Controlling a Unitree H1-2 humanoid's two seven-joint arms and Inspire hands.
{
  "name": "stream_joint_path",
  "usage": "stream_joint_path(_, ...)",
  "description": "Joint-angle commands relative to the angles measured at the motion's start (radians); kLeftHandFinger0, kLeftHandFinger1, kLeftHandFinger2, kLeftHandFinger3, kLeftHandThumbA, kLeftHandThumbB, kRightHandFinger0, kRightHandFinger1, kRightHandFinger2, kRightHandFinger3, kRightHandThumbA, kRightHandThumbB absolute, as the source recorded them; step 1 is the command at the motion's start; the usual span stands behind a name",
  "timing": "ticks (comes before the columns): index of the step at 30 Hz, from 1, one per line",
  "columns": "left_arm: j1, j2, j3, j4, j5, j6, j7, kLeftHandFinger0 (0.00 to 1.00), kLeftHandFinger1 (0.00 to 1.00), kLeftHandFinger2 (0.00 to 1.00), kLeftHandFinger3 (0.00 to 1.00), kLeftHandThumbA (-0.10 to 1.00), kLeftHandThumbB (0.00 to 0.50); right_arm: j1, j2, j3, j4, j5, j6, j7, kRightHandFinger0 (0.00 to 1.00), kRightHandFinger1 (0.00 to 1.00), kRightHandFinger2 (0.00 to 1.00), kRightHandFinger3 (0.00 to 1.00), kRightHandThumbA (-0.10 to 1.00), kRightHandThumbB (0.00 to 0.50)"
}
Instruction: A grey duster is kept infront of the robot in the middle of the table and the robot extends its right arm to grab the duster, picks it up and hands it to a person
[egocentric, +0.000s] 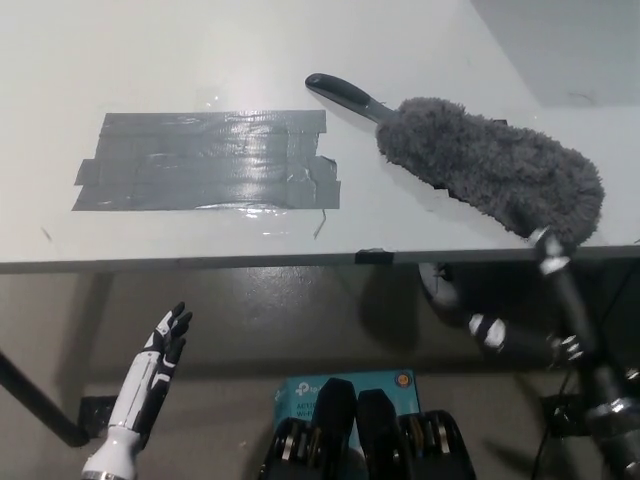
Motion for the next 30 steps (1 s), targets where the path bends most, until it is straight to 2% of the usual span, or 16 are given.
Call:
stream_joint_path(1,0.001,0.005,-0.003,-0.009,0.018,-0.078,0.016,1.0,1.0,1.0,1.0,1.0,0.35,-0.185,-0.08,-0.042,-0.114,-0.077,0.221,0.068,1.0,1.0,1.0,1.0,1.0,0.355)
stream_joint_path(4,0.0,0.005,-0.004,-0.004,0.025,-0.083,0.02,1.0,1.0,1.0,1.0,1.0,0.351,-0.316,-0.134,-0.018,-0.038,-0.106,0.336,0.125,1.0,1.0,1.0,1.0,1.0,0.373)
stream_joint_path(7,-0.005,0.002,-0.003,-0.004,0.018,-0.079,0.016,1.0,1.0,1.0,1.0,1.0,0.351,-0.41,-0.159,0.011,0.045,-0.147,0.385,0.14,1.0,1.0,1.0,1.0,1.0,0.376)
stream_joint_path(10,-0.008,0.006,-0.003,-0.001,0.022,-0.085,0.016,1.0,1.0,1.0,1.0,1.0,0.35,-0.541,-0.175,0.057,0.198,-0.17,0.443,0.171,1.0,1.0,1.0,1.0,1.0,0.401)
stream_joint_path(16,-0.013,0.006,-0.003,-0.002,0.028,-0.087,0.018,1.0,1.0,1.0,1.0,1.0,0.354,-0.749,-0.162,0.139,0.546,-0.199,0.452,0.177,1.0,1.0,1.0,1.0,1.0,0.437)
stream_joint_path(24,-0.018,0.003,-0.005,-0.009,0.035,-0.073,0.017,1.0,1.0,1.0,1.0,1.0,0.364,-0.92,-0.109,0.199,0.93,-0.187,0.408,0.157,1.0,1.0,1.0,1.0,1.0,0.441)
stream_joint_path(28,-0.023,0.001,-0.006,-0.011,0.044,-0.069,0.022,1.0,1.0,1.0,1.0,1.0,0.366,-0.977,-0.07,0.236,1.09,-0.197,0.4,0.15,1.0,1.0,1.0,1.0,1.0,0.496)
stream_joint_path(30,-0.025,0.002,-0.008,-0.012,0.053,-0.073,0.026,1.0,1.0,1.0,1.0,1.0,0.364,-0.987,-0.058,0.239,1.133,-0.187,0.388,0.145,1.0,1.0,1.0,1.0,1.0,0.5)
